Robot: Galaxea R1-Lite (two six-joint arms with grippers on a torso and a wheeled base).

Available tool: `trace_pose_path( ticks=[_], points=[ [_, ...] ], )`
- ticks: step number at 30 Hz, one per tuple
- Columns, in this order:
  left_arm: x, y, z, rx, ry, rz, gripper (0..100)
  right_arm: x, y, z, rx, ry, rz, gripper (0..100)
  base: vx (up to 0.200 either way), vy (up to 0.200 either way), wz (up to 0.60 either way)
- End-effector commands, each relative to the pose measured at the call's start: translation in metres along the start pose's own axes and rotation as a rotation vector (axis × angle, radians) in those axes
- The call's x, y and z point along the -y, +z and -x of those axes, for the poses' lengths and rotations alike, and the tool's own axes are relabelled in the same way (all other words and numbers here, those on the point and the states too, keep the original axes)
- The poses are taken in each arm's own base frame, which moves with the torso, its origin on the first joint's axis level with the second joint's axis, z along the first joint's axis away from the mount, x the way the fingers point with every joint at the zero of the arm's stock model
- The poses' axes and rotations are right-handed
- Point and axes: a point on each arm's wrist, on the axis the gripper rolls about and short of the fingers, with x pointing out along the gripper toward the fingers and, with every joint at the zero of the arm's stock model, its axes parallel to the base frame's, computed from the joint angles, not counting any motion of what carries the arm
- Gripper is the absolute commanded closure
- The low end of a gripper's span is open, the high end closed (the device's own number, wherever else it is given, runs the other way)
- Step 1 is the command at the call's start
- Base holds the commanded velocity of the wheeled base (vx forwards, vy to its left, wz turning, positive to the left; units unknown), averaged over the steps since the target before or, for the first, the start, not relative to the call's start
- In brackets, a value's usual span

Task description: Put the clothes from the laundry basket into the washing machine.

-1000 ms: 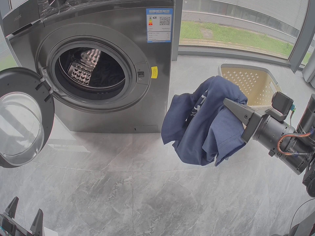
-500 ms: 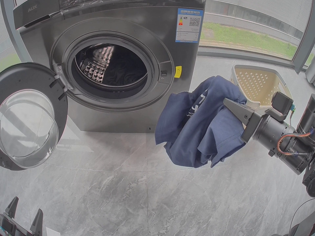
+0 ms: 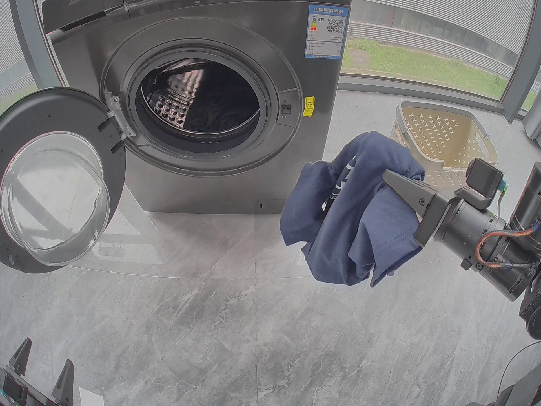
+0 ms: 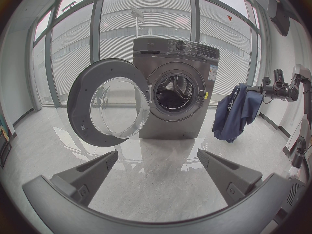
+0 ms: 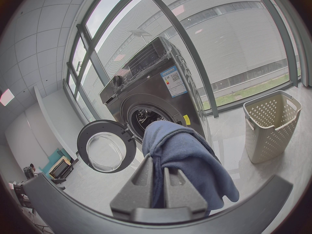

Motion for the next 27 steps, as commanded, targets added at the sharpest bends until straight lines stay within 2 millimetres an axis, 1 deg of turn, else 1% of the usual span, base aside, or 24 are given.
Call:
trace_pose_path(
  ticks=[1,16,27],
  points=[
    [-0.0001,-0.0031,0.0002,0.003,-0.001,0.0,0,-0.0001,-0.0002,-0.0002,-0.001,0.0,-0.001,100,0.0,0.0,0.0],
    [-0.0001,-0.0035,0.0001,0.002,-0.001,0.0,0,0.0004,0.0008,-0.0002,0.003,-0.002,-0.001,100,0.0,0.2,0.0],
    [-0.0001,-0.0035,0.0001,0.002,-0.001,0.0,0,0.0011,-0.0003,-0.0001,-0.001,-0.004,-0.003,100,0.0,0.0,0.0]
  ],
)
